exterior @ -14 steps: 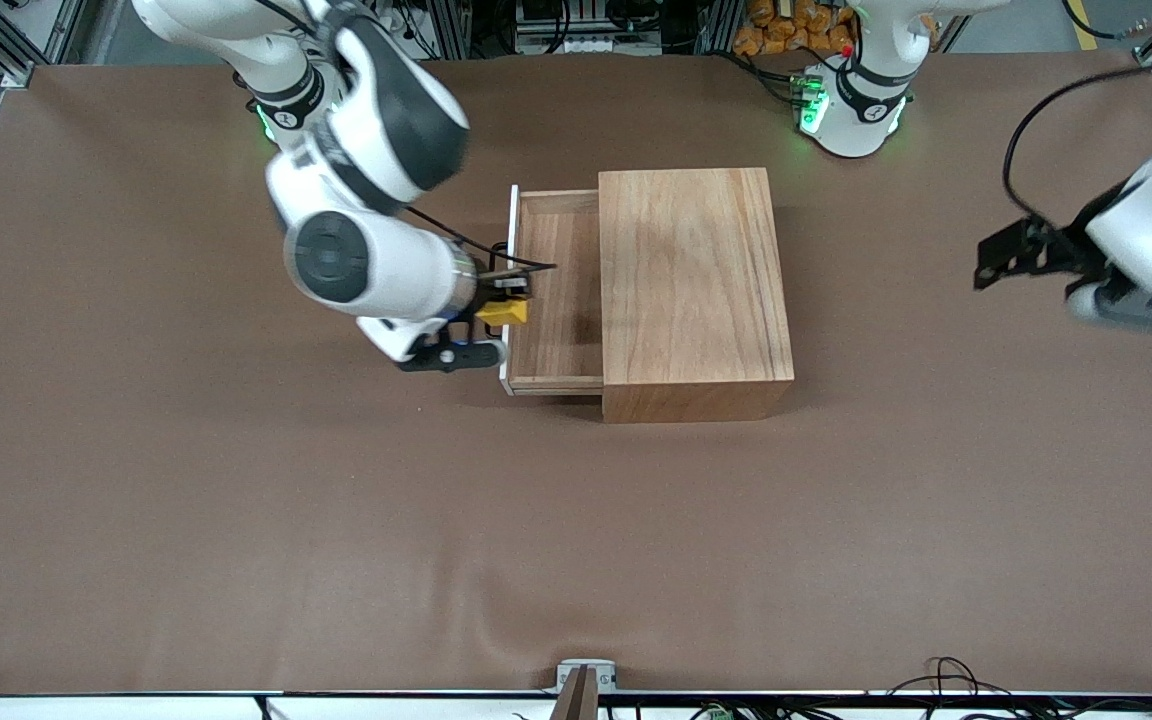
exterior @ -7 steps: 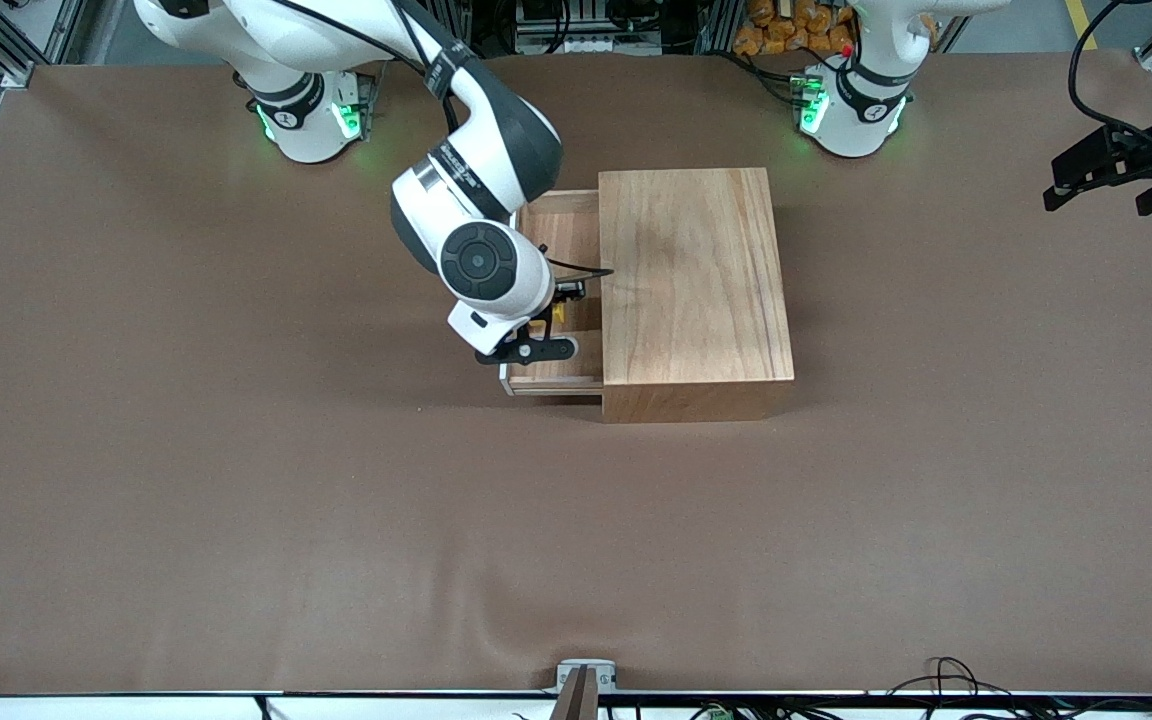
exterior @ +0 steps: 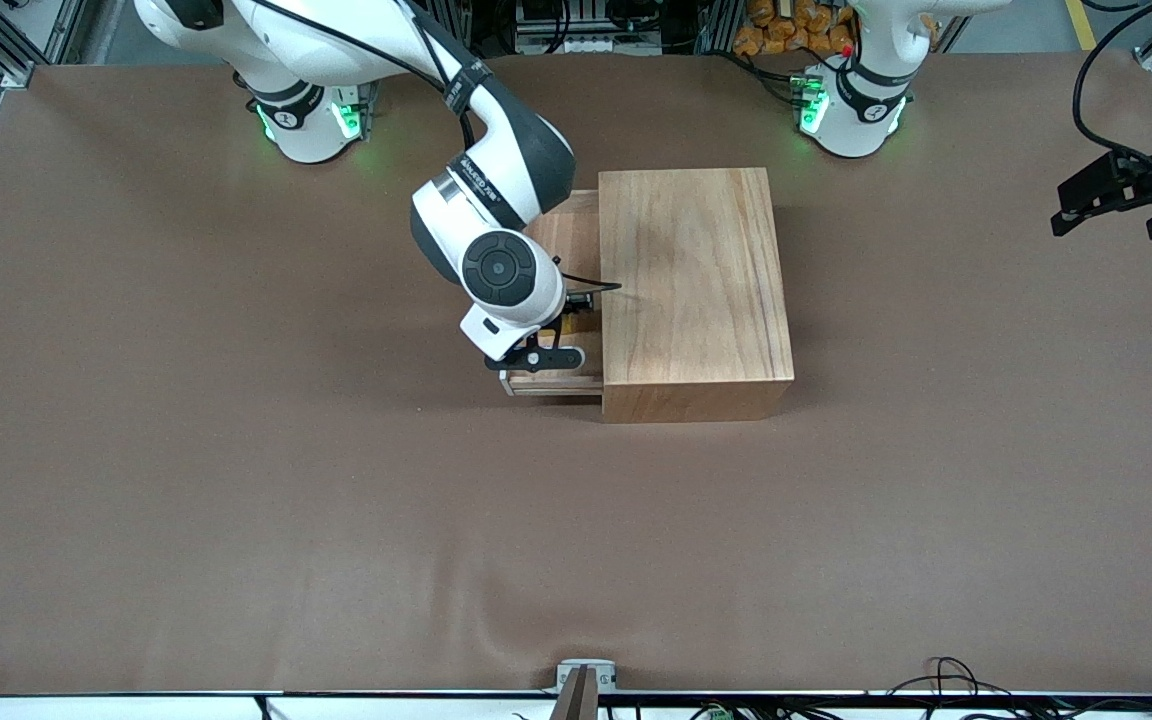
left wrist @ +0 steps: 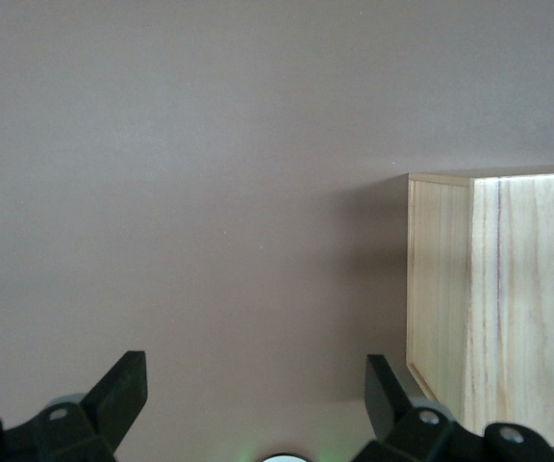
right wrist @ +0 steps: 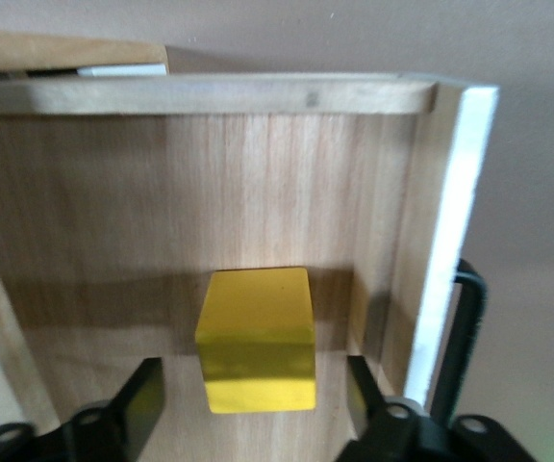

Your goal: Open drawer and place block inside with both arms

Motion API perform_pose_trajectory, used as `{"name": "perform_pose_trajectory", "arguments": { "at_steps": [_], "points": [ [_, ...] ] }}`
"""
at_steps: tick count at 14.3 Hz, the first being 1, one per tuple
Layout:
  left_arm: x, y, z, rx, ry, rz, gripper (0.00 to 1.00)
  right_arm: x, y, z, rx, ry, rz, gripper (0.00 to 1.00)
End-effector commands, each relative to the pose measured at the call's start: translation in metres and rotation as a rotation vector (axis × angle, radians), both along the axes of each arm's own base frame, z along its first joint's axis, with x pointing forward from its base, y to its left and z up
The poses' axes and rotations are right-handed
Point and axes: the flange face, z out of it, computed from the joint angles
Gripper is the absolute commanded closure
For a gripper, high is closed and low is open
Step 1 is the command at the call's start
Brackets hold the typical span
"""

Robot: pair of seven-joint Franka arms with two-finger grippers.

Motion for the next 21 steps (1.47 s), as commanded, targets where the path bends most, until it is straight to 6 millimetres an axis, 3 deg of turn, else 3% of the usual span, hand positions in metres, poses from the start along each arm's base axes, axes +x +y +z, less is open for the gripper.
{"name": "perform_pose_trajectory", "arguments": {
  "at_steps": [1, 4, 6, 9, 16, 21],
  "points": [
    [0.008, 0.002, 0.003, 0.017, -0.009, -0.009, 0.00, 0.012, -0.042, 0.061, -0.029, -0.006, -0.047, 0.00],
    [0.012, 0.011, -0.001, 0.029, -0.012, -0.003, 0.00, 0.037, -0.135, 0.126, 0.000, 0.025, -0.013, 0.00],
    [0.014, 0.016, 0.001, 0.035, -0.036, -0.014, 0.00, 0.053, -0.200, 0.147, 0.034, 0.038, 0.050, 0.00],
    [0.014, 0.016, 0.000, 0.033, -0.033, -0.021, 0.00, 0.068, -0.281, 0.175, 0.015, -0.003, -0.006, 0.00],
    [0.013, 0.022, 0.011, 0.032, -0.051, -0.015, 0.00, 0.044, -0.422, 0.200, 0.034, -0.045, 0.030, 0.00],
    [0.012, 0.021, 0.009, 0.024, -0.033, -0.014, 0.00, 0.013, -0.462, 0.249, 0.014, -0.131, -0.005, 0.00]
  ]
}}
